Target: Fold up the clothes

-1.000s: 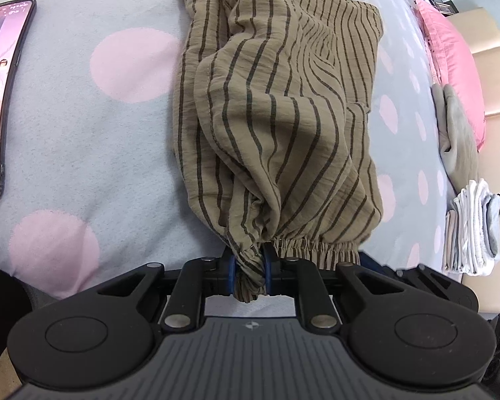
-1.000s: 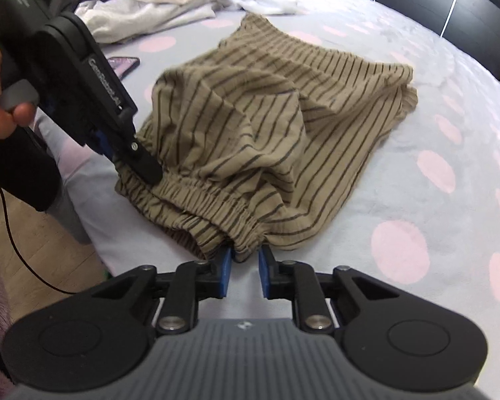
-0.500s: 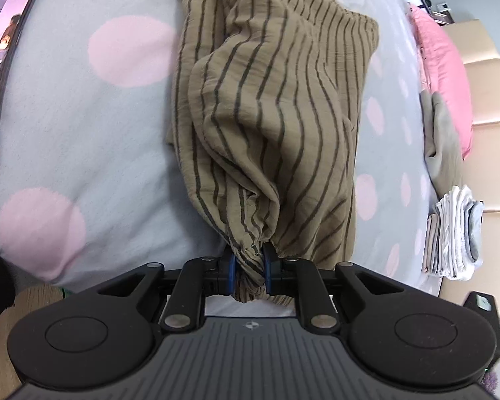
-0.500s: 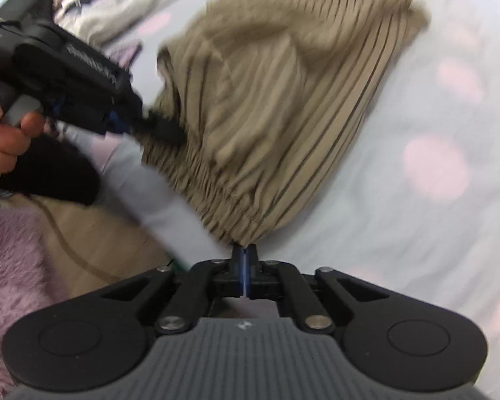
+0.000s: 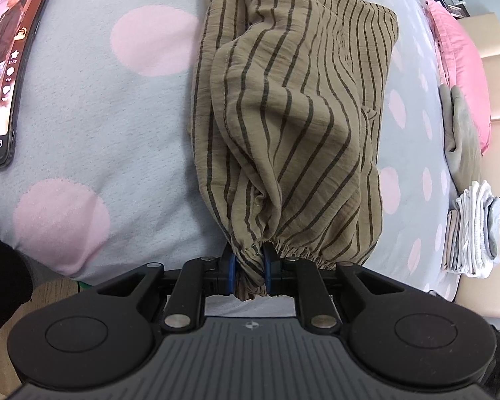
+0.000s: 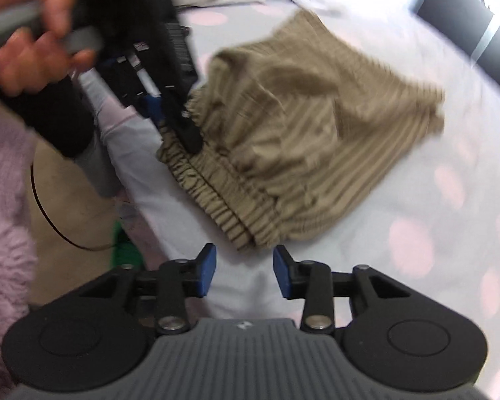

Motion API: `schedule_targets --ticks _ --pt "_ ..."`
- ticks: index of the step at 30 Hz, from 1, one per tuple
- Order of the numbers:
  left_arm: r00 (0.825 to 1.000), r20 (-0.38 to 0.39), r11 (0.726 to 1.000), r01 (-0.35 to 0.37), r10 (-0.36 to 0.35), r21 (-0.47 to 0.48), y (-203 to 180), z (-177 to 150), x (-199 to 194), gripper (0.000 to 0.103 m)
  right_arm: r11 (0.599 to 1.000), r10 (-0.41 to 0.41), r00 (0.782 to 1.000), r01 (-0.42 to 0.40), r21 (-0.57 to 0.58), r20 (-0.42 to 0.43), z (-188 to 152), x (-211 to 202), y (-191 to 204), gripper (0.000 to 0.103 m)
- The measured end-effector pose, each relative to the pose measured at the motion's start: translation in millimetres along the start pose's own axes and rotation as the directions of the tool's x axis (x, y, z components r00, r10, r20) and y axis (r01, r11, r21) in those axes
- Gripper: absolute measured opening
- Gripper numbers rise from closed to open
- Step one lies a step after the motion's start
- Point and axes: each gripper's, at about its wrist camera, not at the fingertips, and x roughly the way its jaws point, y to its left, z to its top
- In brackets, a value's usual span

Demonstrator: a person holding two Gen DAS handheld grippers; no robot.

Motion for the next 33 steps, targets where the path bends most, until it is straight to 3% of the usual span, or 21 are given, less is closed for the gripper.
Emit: schedule_targets --ticks 7,18,23,26,31,33 --pt "1.000 -0.009 1.000 0.014 -0.014 -0.018 -1 1 2 0.014 0.967 -0.079 0.995 0.092 -0.239 0.065 0 8 21 0.046" --pt "0.999 -0.012 0.999 0.037 -0.037 -0.006 -1 2 -1 0.014 0.926 -0.094 0.995 0.096 -0.364 0.025 3 40 26 0.049" --pt "0.986 -0.021 0.978 0.159 -0.164 -0.135 17 7 -4 0.013 0.898 -0.120 0.992 0.120 -0.424 0.028 0 49 29 0.048" --pt "0.983 -0.021 0.974 0.177 -0.182 -0.141 18 8 -6 0.013 0.889 -0.133 0.991 0.134 -0.437 0.034 -1 49 31 0.048" --pt "0.985 -0.021 0.979 0.169 -0.172 -0.111 13 8 -6 0.013 0.903 -0.168 0.985 0.171 -0.393 0.042 2 48 23 0.021" --pt "0.995 -0.006 0.995 0.101 -0.101 -0.021 3 7 -11 0.016 0.911 -0.167 0.985 0.172 -0.375 0.046 3 45 19 0.016"
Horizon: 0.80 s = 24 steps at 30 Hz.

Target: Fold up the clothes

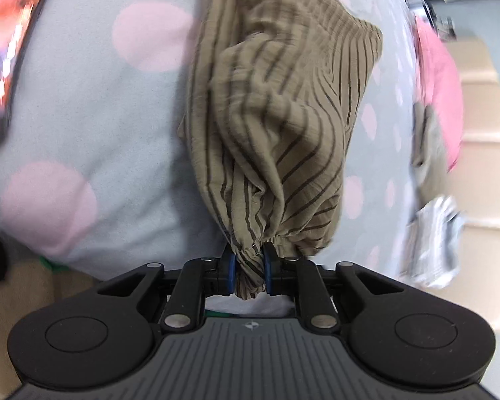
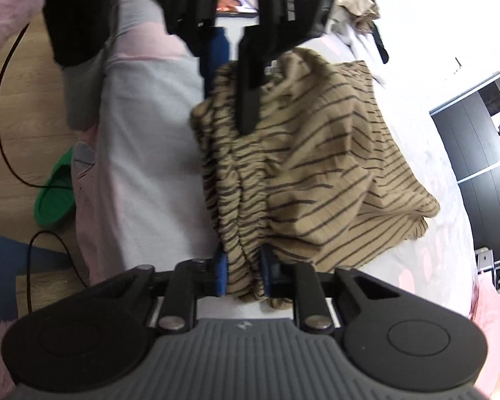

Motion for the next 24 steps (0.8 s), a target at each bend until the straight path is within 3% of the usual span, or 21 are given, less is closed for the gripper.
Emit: schedule_targets --ticks 3,6,9,13,17,21,24 --pt "0.989 0.089 0.966 -0.137 0.120 0.220 -31 -10 -13 0.021 0.998 0.018 1.000 -0.018 0.060 0.000 1 -3 -12 0.013" --pt "0.967 0.205 0.876 -0.229 0.153 0.425 -58 -28 -27 0.032 0.986 0.063 0.998 -0.062 0.155 -0.002 1 -3 -29 0.012" --pt "0.943 0.296 0.748 -0.305 0.151 0.589 -80 -48 -33 0.047 0.966 0.110 0.994 -0.107 0.236 0.000 -2 -1 -46 0.012" --pt "0.924 0.350 0.571 -0.373 0.155 0.731 -98 -71 -29 0.049 0.947 0.142 0.990 -0.137 0.289 0.006 -4 -4 -53 0.012" --pt "0.900 0.391 0.354 -0.436 0.195 0.827 -105 -101 -13 0.053 0.933 0.171 0.985 -0.165 0.321 0.010 -4 -2 -58 0.012" --pt "0.894 0.388 0.237 -0.436 0.226 0.868 -102 -115 5 0.053 0.919 0.196 0.981 -0.187 0.347 0.011 -5 2 -62 0.012" --pt "0.863 0.437 0.101 -0.473 0.255 0.875 -97 -128 22 0.053 0.913 0.207 0.978 -0.197 0.357 0.013 -5 2 -64 0.012"
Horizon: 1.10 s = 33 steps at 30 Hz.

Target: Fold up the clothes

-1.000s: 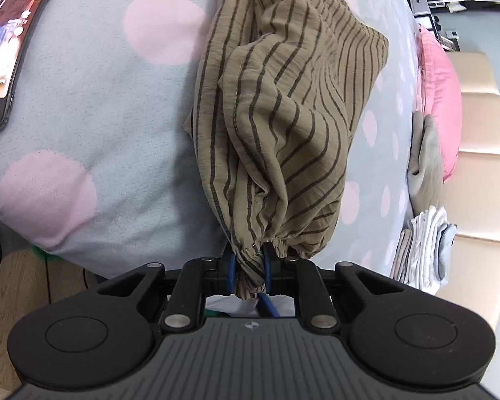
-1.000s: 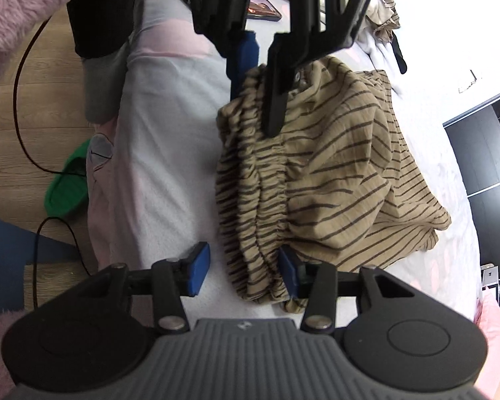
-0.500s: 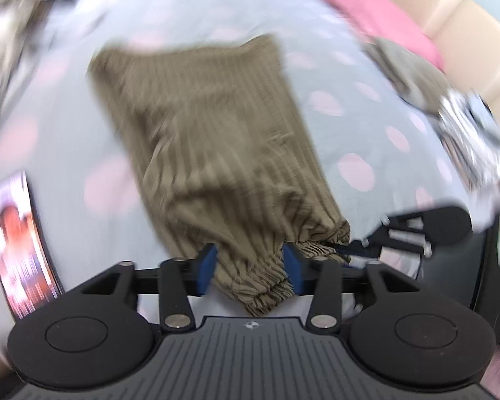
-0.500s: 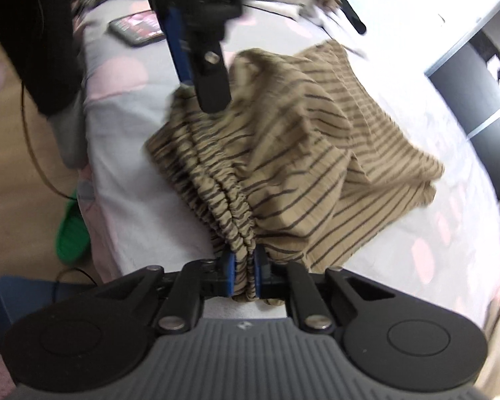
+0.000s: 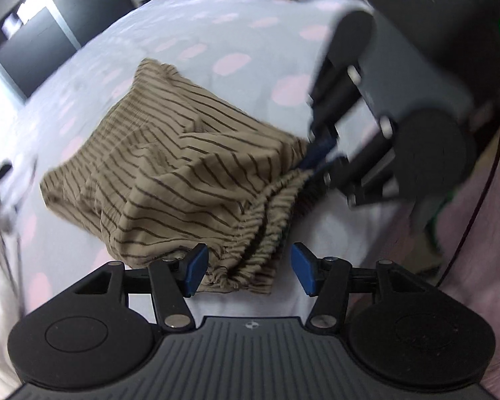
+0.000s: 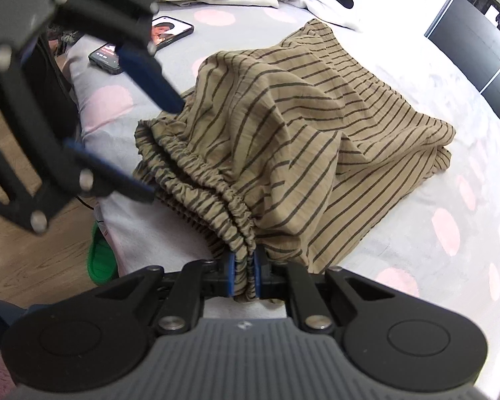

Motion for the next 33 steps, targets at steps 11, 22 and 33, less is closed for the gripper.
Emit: schedule_targets --ticks 11,22,33 --pt "0.992 -0.007 0.964 -0.122 0.127 0.236 -27 -10 9 0.023 1.000 0.011 1.000 -0.011 -0.026 0.004 2 -6 -1 0.012" --pt "0.997 -0.052 0.986 0.068 -0.061 0.155 30 12 -37 0.014 0.985 0.052 0.998 -0.046 -0.167 0.029 23 -47 -11 0.012" --pt "0.977 -0.010 0.976 0.211 -0.212 -0.054 141 66 -60 0.014 0.986 0.119 0.989 -0.108 -0.124 0.085 87 -83 -84 0.012"
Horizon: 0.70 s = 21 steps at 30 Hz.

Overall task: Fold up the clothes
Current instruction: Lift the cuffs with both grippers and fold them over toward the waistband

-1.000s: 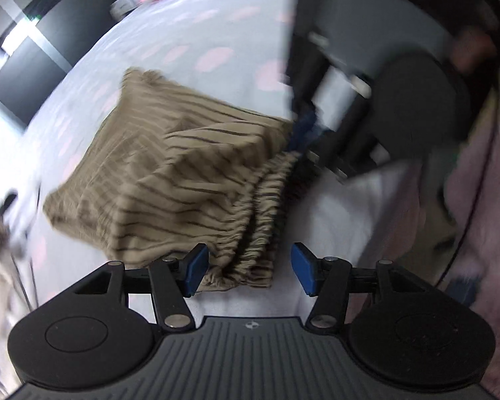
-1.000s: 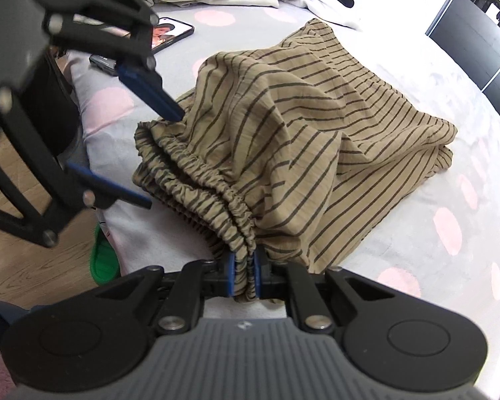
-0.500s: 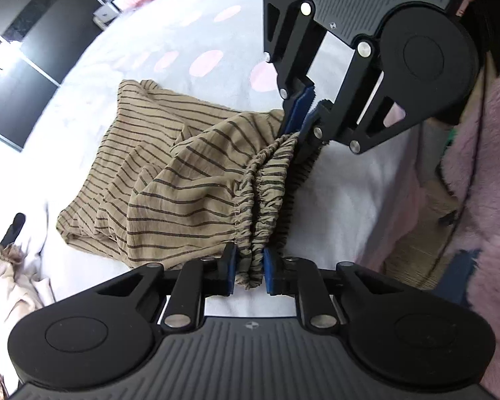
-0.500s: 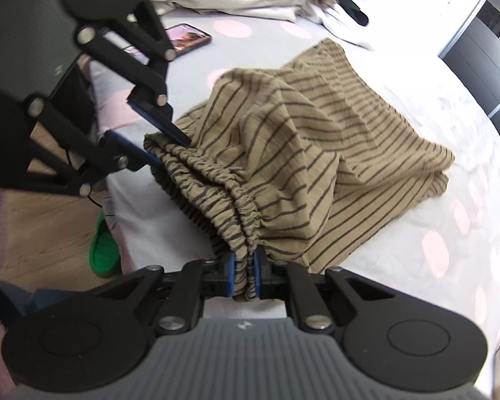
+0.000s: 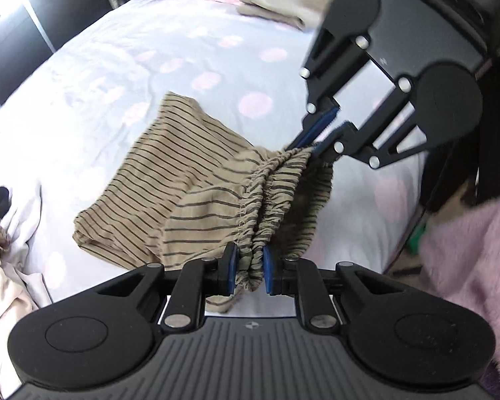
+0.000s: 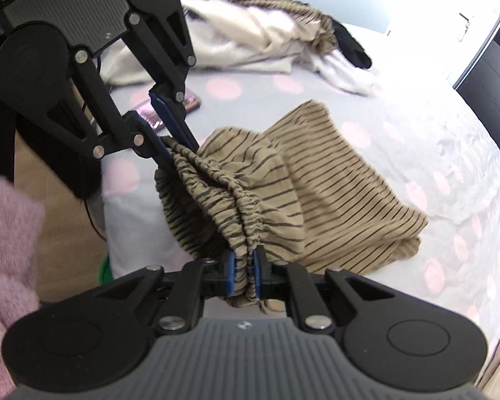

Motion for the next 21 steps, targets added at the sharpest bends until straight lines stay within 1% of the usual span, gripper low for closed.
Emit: schedule_targets --ticks 4,7,9,13,16,21 --pt "1.000 0.022 0.996 0.019 -0.017 -0.091 50 27 -1 0.013 0.998 -0.013 1.000 0.011 0.061 0.028 22 4 -41 0.012" --pt "0.999 0.028 0.988 0.023 -0.019 -0.154 86 45 8 0.013 0.995 -0.047 0.998 0.043 0.089 0.041 40 16 -70 0.012" --pt "1.000 0.015 0.980 0.029 -0.027 -0.195 110 55 21 0.013 0.991 -0.045 0.998 0.040 0.130 0.037 51 29 -93 0.012" --pt "0.999 -0.010 0.970 0.027 -0.030 -0.241 156 70 57 0.013 0.979 -0.013 1.000 0.010 0.204 0.013 65 63 -136 0.012" --pt "0.998 -0.024 0.959 0.040 -0.049 -0.279 187 78 91 0.013 0.976 0.000 1.000 0.004 0.220 -0.020 73 96 -161 0.012" --pt "0.997 -0.040 0.938 0.049 -0.067 -0.343 228 71 146 0.014 0.965 0.025 0.998 -0.007 0.264 -0.066 75 150 -194 0.012"
